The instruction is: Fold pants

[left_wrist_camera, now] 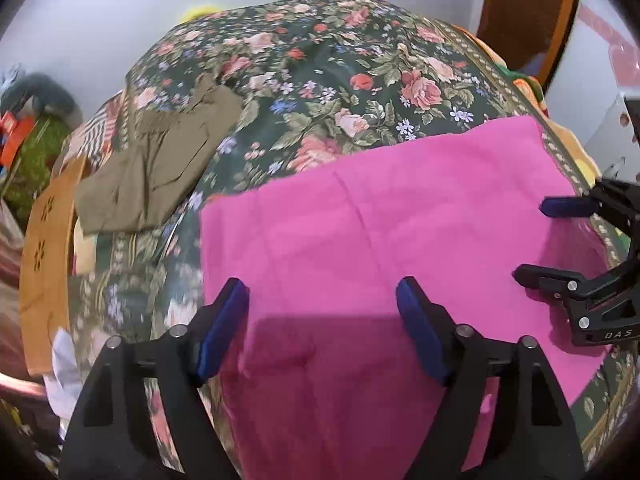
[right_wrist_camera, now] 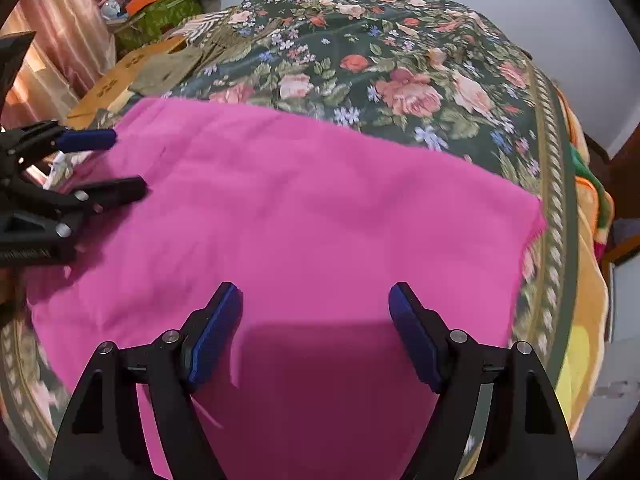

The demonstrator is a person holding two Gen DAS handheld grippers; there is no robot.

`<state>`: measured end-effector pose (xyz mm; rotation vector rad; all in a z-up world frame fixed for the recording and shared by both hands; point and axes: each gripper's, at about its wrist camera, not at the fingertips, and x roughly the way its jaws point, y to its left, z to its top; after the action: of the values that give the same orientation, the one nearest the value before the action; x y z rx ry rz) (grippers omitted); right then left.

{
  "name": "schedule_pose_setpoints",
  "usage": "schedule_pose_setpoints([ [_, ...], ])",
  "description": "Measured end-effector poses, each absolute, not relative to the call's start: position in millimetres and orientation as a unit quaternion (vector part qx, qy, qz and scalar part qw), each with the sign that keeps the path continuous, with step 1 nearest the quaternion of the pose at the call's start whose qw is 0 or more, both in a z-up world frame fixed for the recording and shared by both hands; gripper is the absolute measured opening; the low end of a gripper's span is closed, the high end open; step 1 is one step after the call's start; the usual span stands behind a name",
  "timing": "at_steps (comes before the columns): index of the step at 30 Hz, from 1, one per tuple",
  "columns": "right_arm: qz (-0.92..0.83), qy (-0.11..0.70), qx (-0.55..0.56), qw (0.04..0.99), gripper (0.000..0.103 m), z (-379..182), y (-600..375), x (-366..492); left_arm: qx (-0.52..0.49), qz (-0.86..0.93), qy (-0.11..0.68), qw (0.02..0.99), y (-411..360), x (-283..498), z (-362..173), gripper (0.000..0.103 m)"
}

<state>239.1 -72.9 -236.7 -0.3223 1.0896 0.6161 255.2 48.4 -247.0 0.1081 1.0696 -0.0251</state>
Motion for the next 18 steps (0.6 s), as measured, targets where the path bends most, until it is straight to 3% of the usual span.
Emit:
schedule_pose_setpoints([
  [18,0.250,0.508,-0.115,0.816,0.075,-225.1,-125.9,178.3,-0.006,0.015,0.498,0.867,79.0,172.5,-231.6,0.089],
])
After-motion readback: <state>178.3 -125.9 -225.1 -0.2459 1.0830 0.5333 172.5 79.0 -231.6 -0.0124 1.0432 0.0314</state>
